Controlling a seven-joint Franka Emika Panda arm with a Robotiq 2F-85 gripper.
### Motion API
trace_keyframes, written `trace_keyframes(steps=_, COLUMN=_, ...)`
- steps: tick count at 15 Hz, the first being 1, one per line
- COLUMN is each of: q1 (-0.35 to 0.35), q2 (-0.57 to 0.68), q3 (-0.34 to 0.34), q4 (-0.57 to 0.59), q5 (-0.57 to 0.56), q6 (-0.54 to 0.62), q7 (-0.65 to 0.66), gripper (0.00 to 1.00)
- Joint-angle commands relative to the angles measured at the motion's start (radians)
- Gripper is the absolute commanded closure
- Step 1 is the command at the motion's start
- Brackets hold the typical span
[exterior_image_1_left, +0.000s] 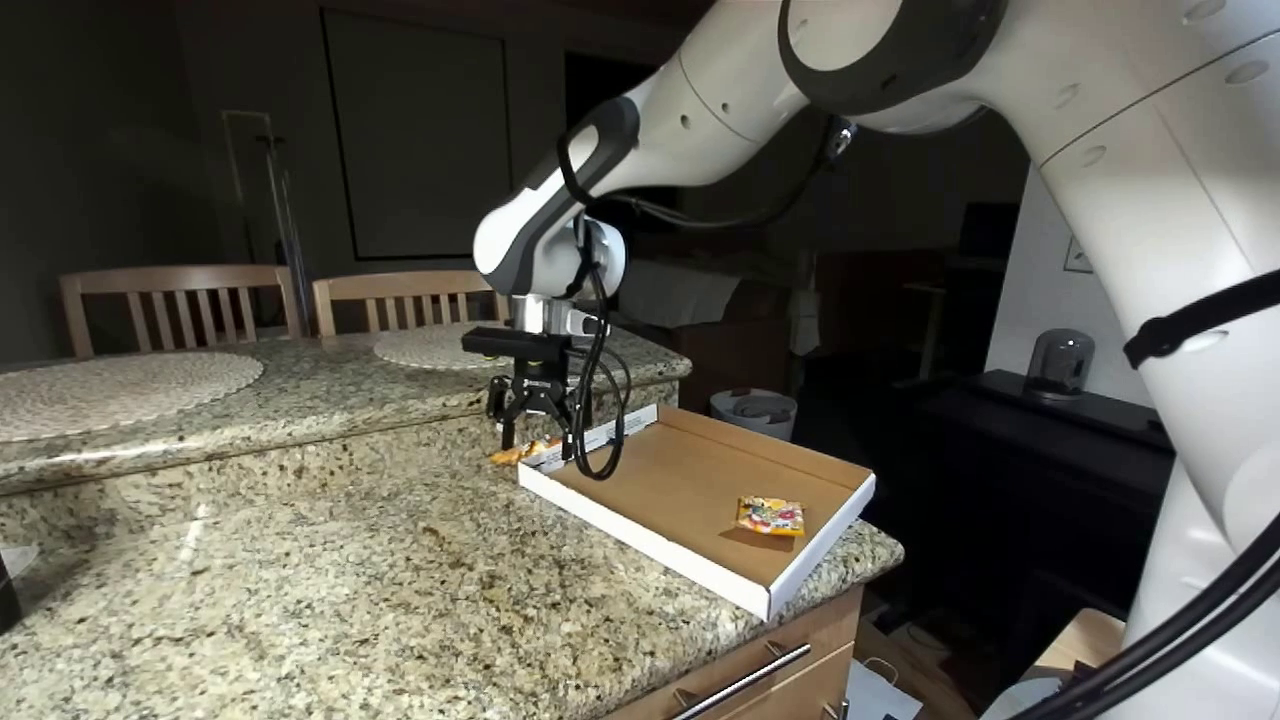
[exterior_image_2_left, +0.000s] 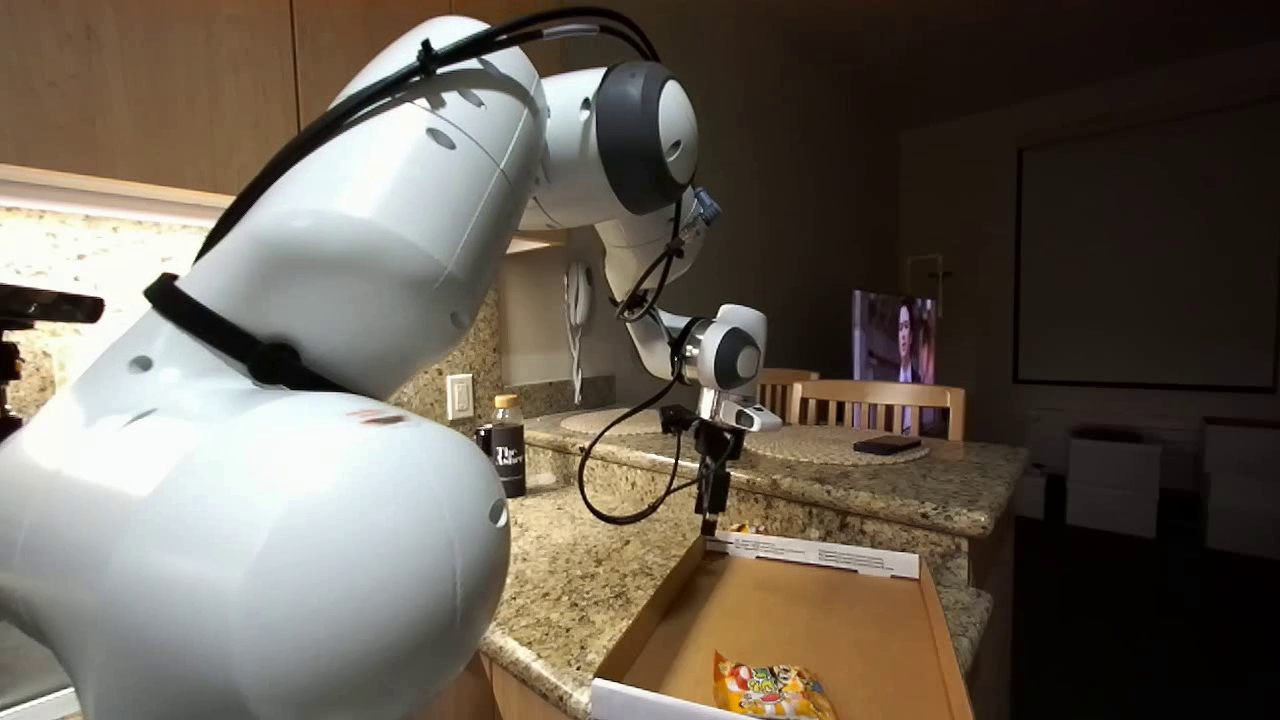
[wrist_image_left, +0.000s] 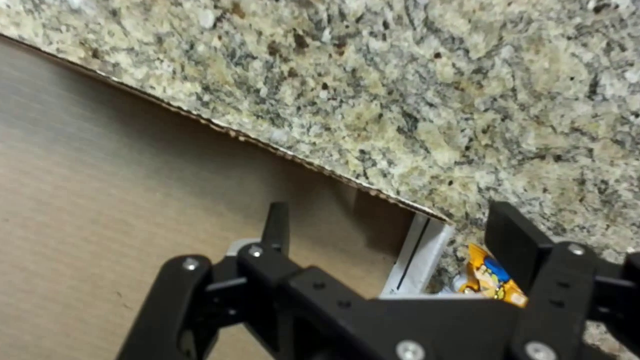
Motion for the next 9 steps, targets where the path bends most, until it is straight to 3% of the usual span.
trace_keyframes(steps=1, q1=0.017, q2=0.047, q3=-0.019, q4=0.043, q5=-0.015, q6=0.099, q7=0.027, gripper=0.0)
trace_keyframes(steps=5, q1=0.022, q2=0.072, q3=-0.027, q4=0.078, q5=-0.007, q6=0.239, q7=0.035, gripper=0.0)
trace_keyframes(steps=9, q1=0.031, q2=0.098, q3=-0.04, q4=0.12, q5=-0.021, q6=0.241, q7=0.045, gripper=0.0)
